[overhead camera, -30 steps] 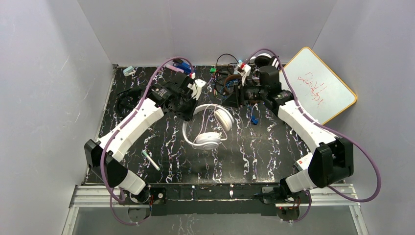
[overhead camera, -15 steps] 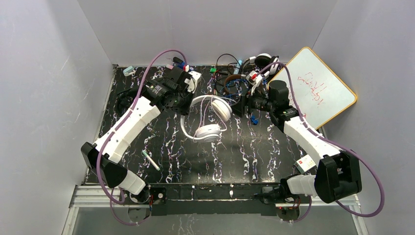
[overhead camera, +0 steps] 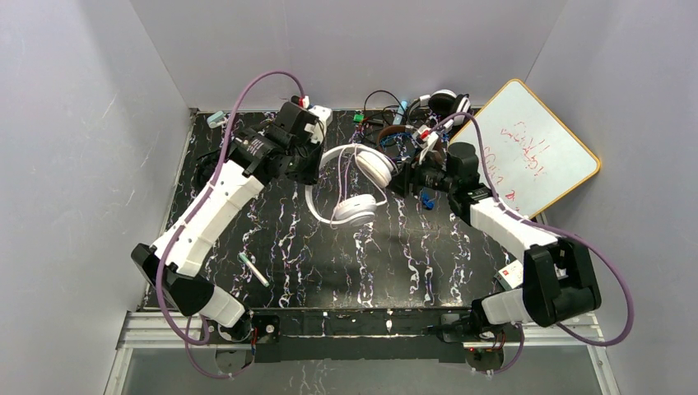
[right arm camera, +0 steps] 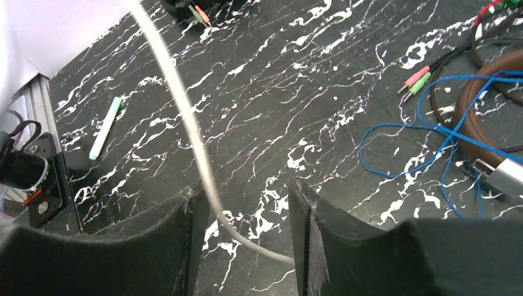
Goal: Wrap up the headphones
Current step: Wrap the headphones cable around the headphones.
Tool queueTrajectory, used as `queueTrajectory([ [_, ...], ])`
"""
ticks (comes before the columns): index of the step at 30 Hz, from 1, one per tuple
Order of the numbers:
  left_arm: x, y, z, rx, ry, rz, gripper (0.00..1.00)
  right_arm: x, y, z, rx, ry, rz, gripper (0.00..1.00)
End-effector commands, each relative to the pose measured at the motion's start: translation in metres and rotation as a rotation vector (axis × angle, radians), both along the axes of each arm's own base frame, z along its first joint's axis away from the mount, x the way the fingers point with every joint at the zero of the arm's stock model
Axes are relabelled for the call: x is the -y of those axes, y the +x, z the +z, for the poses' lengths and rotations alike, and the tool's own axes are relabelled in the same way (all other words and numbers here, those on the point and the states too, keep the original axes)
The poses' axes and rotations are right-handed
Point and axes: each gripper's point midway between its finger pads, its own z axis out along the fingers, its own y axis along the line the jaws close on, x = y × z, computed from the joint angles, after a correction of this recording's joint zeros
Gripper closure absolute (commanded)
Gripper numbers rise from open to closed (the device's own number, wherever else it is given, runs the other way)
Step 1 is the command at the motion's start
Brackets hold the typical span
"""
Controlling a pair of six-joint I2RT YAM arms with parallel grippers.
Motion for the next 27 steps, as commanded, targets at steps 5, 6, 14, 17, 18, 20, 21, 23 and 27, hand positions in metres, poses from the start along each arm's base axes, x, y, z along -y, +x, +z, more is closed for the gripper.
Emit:
queueTrajectory([
  [5, -0.009, -0.002, 0.061, 0.115, -0.115, 0.108, 1.00, -0.007, 0.011, 0.006, 0.049, 0.060, 0.012, 0.63],
  [6, -0.010, -0.001, 0.064, 0.118, -0.120, 0.127, 1.00, -0.008, 0.009, 0.004, 0.042, 0.063, 0.022, 0.76],
  [14, -0.012, 0.005, 0.081, 0.140, -0.161, 0.181, 1.00, 0.006, 0.009, -0.006, 0.016, 0.043, -0.093, 0.99],
  [17, -0.011, 0.005, 0.087, 0.153, -0.189, 0.193, 1.00, 0.008, 0.010, -0.002, 0.022, 0.028, -0.099, 0.99],
  [18, -0.010, 0.005, 0.089, 0.158, -0.204, 0.198, 1.00, 0.006, 0.009, 0.003, 0.020, 0.026, -0.083, 0.99],
  [20, -0.009, 0.007, 0.097, 0.177, -0.237, 0.214, 1.00, 0.002, 0.006, 0.014, 0.014, 0.032, -0.039, 0.99],
  [21, -0.008, 0.008, 0.101, 0.187, -0.256, 0.225, 1.00, 0.000, 0.003, 0.020, 0.016, 0.041, -0.020, 0.99],
  [23, -0.008, 0.011, 0.108, 0.205, -0.286, 0.246, 1.00, -0.004, -0.004, 0.031, 0.022, 0.064, 0.014, 0.99],
  [27, -0.008, 0.022, 0.119, 0.237, -0.334, 0.284, 1.00, -0.009, -0.021, 0.037, 0.024, 0.096, 0.054, 0.99],
])
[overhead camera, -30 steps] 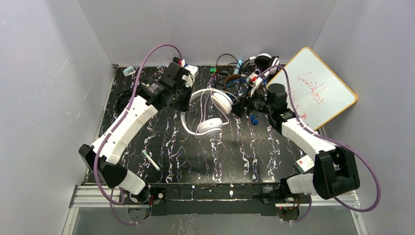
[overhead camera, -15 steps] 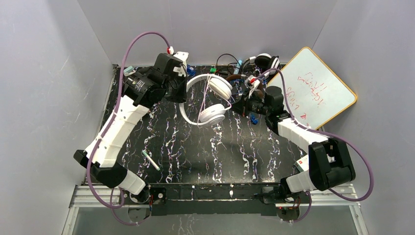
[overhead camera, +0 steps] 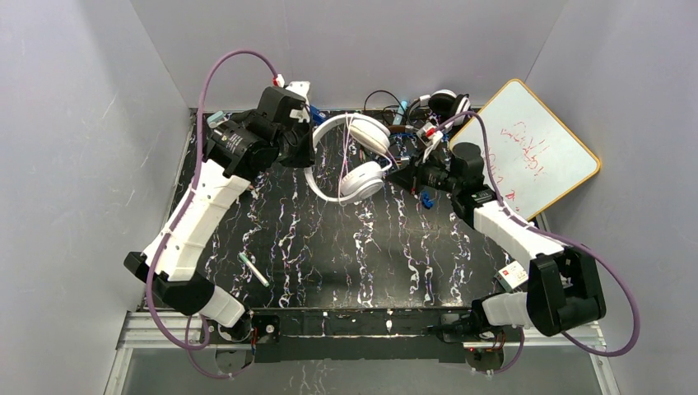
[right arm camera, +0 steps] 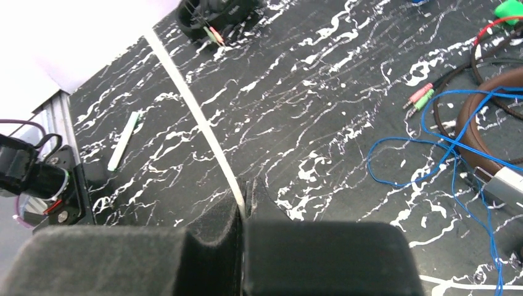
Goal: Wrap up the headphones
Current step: Wrap the headphones cable around the headphones.
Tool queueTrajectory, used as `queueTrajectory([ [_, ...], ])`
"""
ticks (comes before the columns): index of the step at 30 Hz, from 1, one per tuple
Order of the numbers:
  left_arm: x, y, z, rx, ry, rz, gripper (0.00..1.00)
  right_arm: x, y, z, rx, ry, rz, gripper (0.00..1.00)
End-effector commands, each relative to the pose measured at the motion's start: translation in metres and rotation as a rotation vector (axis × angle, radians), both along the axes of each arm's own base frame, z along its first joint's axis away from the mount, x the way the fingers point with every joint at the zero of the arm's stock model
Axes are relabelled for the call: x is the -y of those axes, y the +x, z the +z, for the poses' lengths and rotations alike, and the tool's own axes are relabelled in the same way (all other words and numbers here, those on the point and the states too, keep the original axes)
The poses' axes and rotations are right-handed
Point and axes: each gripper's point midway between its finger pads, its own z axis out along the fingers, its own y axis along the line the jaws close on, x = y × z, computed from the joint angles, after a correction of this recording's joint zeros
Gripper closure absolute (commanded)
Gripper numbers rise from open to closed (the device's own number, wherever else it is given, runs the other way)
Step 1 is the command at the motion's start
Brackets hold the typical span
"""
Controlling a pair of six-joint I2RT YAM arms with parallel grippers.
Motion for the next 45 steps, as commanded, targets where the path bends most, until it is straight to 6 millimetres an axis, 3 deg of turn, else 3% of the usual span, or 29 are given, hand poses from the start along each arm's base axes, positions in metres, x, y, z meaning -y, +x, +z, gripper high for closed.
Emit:
queueTrajectory([
  [1, -0.003, 0.015, 0.057, 0.152, -0.179, 0.091, 1.00, -0.010, -0.024, 0.027, 0.035, 0.064, 0.077, 0.99],
  [6, 0.021, 0.025, 0.067, 0.131, -0.306, 0.065, 1.00, -0.034, -0.052, 0.035, 0.016, 0.137, 0.178, 0.99],
  [10, 0.034, 0.030, 0.073, 0.126, -0.376, 0.053, 1.00, -0.057, -0.075, 0.053, 0.027, 0.196, 0.252, 0.99],
  [17, 0.015, 0.047, 0.097, 0.208, -0.373, 0.139, 1.00, -0.078, -0.098, 0.101, 0.078, 0.259, 0.304, 0.99],
  [21, 0.011, 0.054, 0.110, 0.259, -0.417, 0.180, 1.00, -0.086, -0.101, 0.110, 0.045, 0.316, 0.311, 0.97],
  [25, 0.010, 0.059, 0.108, 0.299, -0.458, 0.210, 1.00, -0.084, -0.104, 0.117, 0.005, 0.415, 0.289, 0.88],
  [32, 0.004, 0.060, 0.100, 0.314, -0.453, 0.237, 1.00, -0.093, -0.114, 0.107, -0.051, 0.435, 0.303, 0.78],
  [45, -0.004, 0.061, 0.092, 0.321, -0.412, 0.263, 1.00, -0.102, -0.119, 0.067, -0.088, 0.469, 0.294, 0.76],
])
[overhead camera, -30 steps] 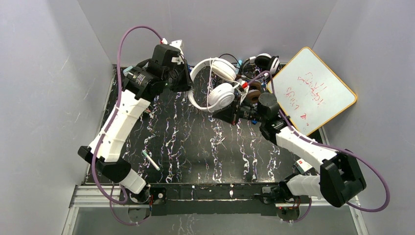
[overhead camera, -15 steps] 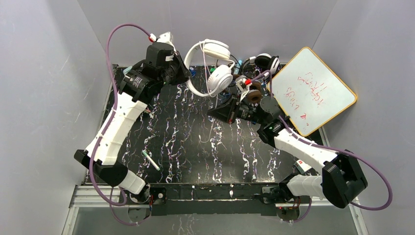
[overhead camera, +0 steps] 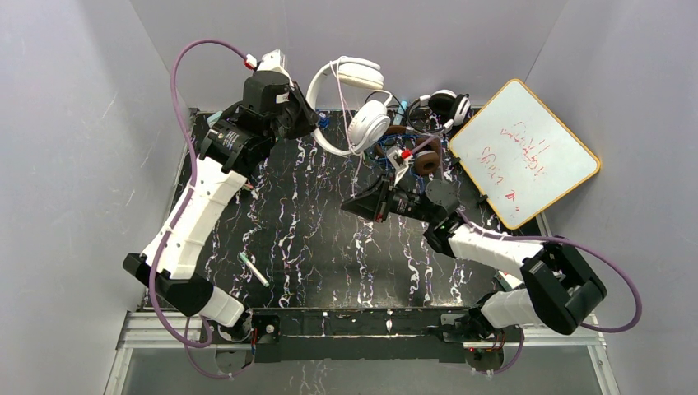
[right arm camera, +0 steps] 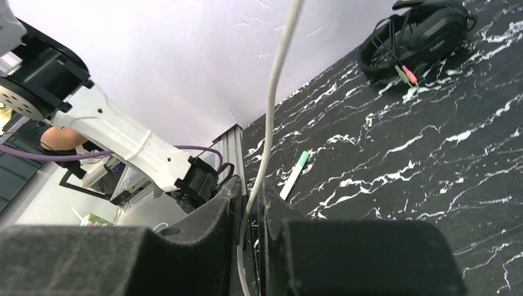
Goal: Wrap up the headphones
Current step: Wrap the headphones cable around the headphones.
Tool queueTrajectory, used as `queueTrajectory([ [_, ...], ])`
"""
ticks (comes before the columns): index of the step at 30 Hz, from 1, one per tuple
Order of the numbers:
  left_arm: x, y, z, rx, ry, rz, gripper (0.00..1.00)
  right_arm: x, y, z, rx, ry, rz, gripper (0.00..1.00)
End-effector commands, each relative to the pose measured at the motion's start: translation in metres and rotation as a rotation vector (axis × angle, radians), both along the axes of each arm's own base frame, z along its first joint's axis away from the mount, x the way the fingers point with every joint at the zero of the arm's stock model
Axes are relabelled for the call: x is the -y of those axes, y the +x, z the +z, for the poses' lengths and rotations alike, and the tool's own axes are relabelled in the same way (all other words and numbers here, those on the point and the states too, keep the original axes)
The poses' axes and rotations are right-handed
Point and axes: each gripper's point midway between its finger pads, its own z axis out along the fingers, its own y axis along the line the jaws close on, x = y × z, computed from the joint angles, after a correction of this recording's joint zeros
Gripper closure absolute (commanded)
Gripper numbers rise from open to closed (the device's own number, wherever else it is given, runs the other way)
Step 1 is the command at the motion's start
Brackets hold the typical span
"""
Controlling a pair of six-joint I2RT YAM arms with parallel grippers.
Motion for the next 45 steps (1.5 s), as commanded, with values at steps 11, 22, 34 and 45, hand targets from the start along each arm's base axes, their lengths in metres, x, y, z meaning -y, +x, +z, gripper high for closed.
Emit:
queueTrajectory([
  [11, -0.033, -0.001, 0.037, 0.139, 0.011, 0.127, 1.00, -0.001, -0.029, -0.013, 0.001, 0.041, 0.035, 0.76],
  [22, -0.038, 0.005, 0.021, 0.121, 0.052, 0.163, 1.00, -0.005, -0.066, -0.009, -0.008, 0.036, 0.119, 0.99],
  [34, -0.058, 0.015, -0.053, 0.086, 0.203, 0.241, 1.00, -0.021, -0.054, 0.047, -0.004, -0.034, 0.065, 0.92],
  [45, -0.034, -0.011, -0.124, -0.016, 0.213, 0.021, 1.00, -0.043, 0.007, 0.059, -0.036, -0.089, -0.151, 0.92],
])
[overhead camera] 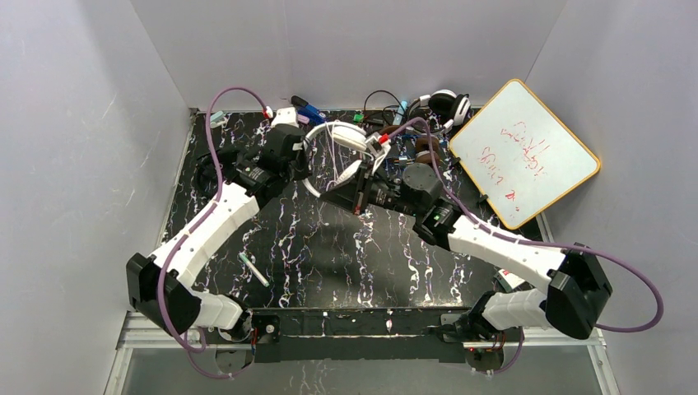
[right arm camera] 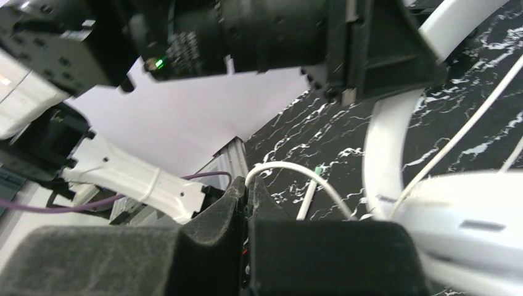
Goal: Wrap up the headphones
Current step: Wrap the headphones cable around the headphones.
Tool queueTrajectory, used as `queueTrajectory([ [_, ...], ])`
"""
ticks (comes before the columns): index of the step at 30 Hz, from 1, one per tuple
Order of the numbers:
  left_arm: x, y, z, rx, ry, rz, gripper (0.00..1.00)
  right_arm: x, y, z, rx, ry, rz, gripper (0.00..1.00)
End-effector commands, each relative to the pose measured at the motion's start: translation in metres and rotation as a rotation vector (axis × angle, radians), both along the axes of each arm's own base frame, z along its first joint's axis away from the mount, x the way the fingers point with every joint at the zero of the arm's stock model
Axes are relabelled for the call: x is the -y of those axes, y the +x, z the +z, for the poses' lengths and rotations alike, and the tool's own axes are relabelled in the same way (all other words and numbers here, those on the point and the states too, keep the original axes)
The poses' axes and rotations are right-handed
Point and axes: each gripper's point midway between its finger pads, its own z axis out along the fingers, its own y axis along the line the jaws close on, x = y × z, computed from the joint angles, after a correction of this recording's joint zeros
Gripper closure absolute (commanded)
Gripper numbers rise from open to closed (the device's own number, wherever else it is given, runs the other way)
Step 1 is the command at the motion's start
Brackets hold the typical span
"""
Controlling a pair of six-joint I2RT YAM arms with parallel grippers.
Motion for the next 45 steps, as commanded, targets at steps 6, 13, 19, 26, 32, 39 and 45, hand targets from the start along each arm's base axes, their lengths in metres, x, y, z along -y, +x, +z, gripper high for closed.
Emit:
queueTrajectory([
  [6, 0.023, -0.029, -0.005, -0.016, -0.142, -0.153, 1.00, -0.005, 0.056, 0.002, -0.011, -0.024, -0.220, 0.90],
  [13, 0.036, -0.053, -0.043, -0.170, -0.131, -0.272, 1.00, 0.001, 0.088, -0.029, -0.061, -0.096, -0.331, 0.82],
  [19, 0.038, -0.059, -0.050, -0.206, -0.156, -0.272, 1.00, 0.009, 0.100, -0.047, -0.088, -0.128, -0.377, 0.81],
  [26, 0.044, -0.064, -0.057, -0.247, -0.173, -0.299, 1.00, 0.018, 0.111, -0.055, -0.092, -0.159, -0.429, 0.58],
  [32, 0.046, -0.066, -0.062, -0.270, -0.175, -0.302, 1.00, 0.025, 0.121, -0.058, -0.080, -0.198, -0.473, 0.42],
  [39, 0.041, -0.067, -0.071, -0.320, -0.140, -0.278, 1.00, 0.030, 0.124, -0.053, -0.042, -0.218, -0.484, 0.42],
  [45, 0.029, -0.059, -0.071, -0.318, -0.080, -0.214, 1.00, 0.021, 0.093, -0.031, 0.103, -0.223, -0.287, 0.39],
])
